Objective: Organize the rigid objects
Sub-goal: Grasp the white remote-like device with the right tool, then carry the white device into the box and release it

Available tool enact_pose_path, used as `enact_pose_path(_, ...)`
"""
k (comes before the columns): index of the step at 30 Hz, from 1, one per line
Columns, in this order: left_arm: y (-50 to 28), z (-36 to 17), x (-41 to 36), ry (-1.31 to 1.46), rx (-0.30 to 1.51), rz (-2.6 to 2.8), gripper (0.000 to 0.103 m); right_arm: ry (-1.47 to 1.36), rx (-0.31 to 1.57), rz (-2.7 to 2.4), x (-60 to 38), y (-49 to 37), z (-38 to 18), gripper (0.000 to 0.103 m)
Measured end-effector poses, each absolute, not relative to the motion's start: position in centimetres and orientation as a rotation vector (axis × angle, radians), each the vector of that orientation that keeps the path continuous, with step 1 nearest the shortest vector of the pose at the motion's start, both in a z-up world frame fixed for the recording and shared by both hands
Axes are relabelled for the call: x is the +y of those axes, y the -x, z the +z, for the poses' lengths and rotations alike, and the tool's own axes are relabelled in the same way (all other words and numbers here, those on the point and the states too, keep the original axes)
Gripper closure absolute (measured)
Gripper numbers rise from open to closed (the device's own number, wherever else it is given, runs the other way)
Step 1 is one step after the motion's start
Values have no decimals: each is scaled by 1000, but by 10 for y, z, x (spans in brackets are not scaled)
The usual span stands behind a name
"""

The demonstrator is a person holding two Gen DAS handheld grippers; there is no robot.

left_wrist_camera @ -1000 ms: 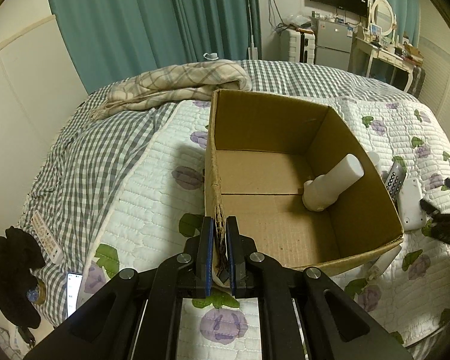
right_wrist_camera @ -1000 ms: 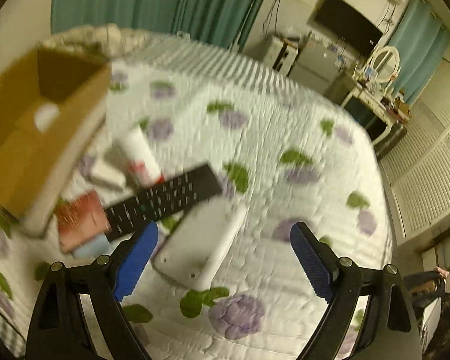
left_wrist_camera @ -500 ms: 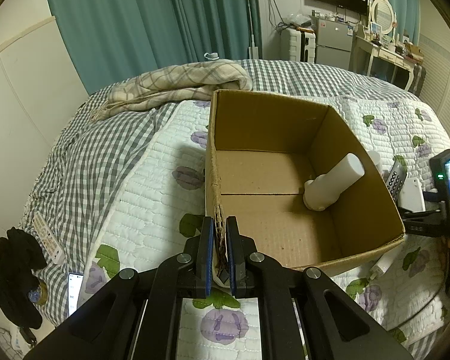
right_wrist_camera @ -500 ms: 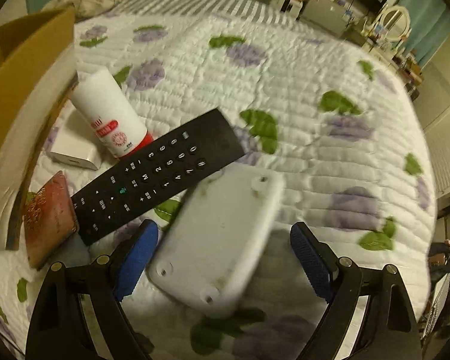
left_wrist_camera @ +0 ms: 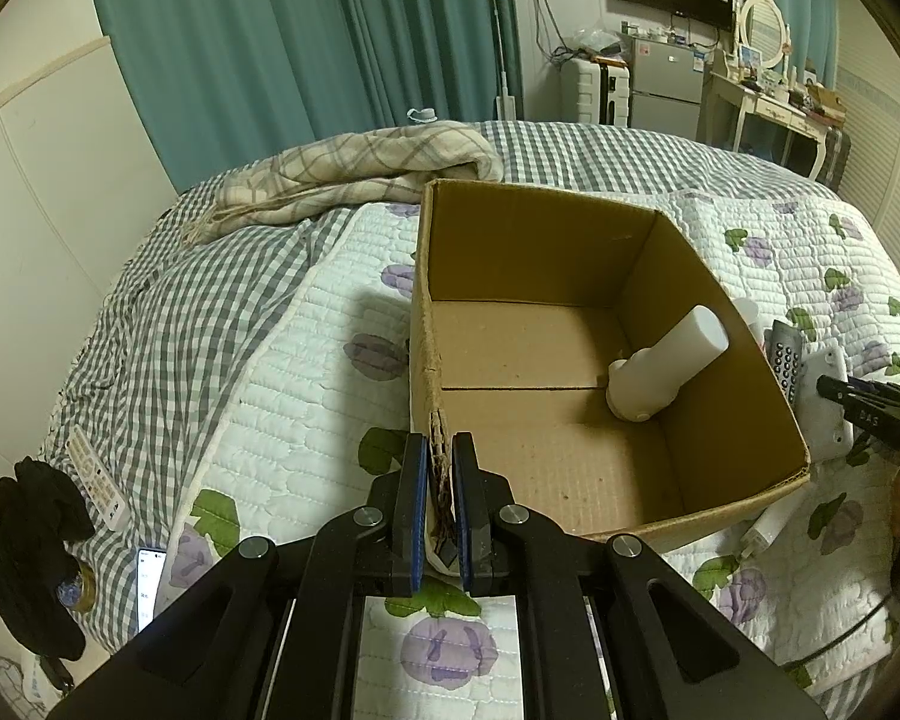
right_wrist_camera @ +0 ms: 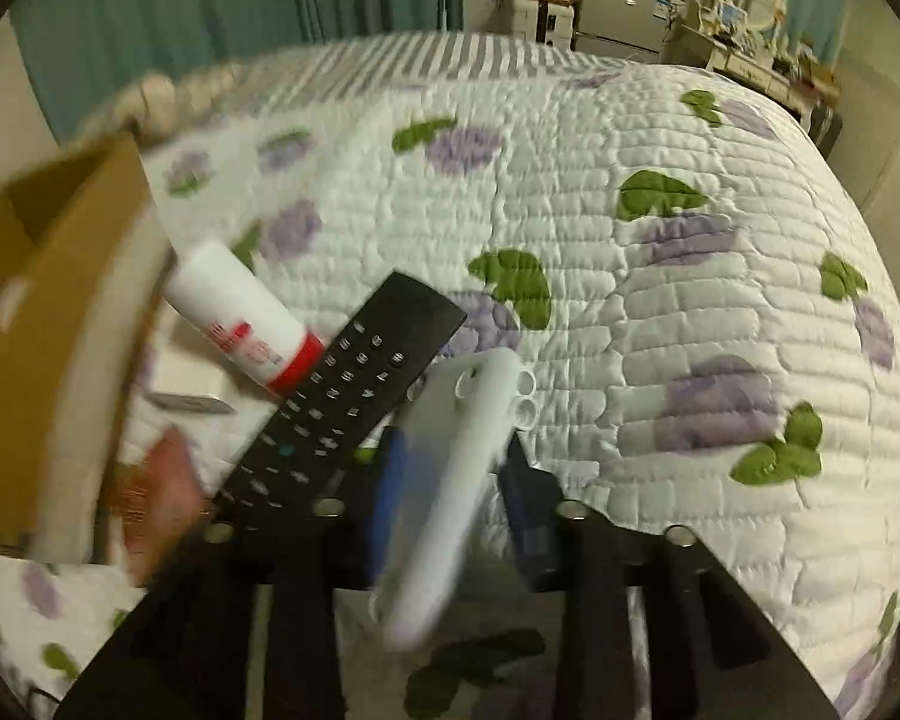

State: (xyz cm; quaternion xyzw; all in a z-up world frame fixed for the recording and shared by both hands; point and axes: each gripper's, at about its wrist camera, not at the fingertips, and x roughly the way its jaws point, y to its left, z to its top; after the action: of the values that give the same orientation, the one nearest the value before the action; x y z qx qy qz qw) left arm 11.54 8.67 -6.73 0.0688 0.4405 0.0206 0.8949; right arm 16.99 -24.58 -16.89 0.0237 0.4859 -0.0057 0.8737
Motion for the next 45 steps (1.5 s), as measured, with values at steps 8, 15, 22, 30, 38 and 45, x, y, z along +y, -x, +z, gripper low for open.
enact_pose_path(8,-115,-66,88,-145,912,43,95,41,1011,22,-223,-168,-163,81)
enact_pose_path(15,-115,-66,90,-131,913,36,95,18,1033,14,-228,-176,-164,81)
enact_pose_path(22,-114,-68,90,-138,914,33,95,36,943,17,-230,-158,-133,87)
enact_pose_path(30,-114,-68,90,-144,916,37,95,58,830,24,-229,-147,-75,88)
enact_pose_path(38,-115,-68,89,-142,916,36,95,113,691,158,-181,-141,-4,88)
enact_pose_path(45,-114,-69,89,-141,915,35,95,153,633,324,-109,-145,22,88)
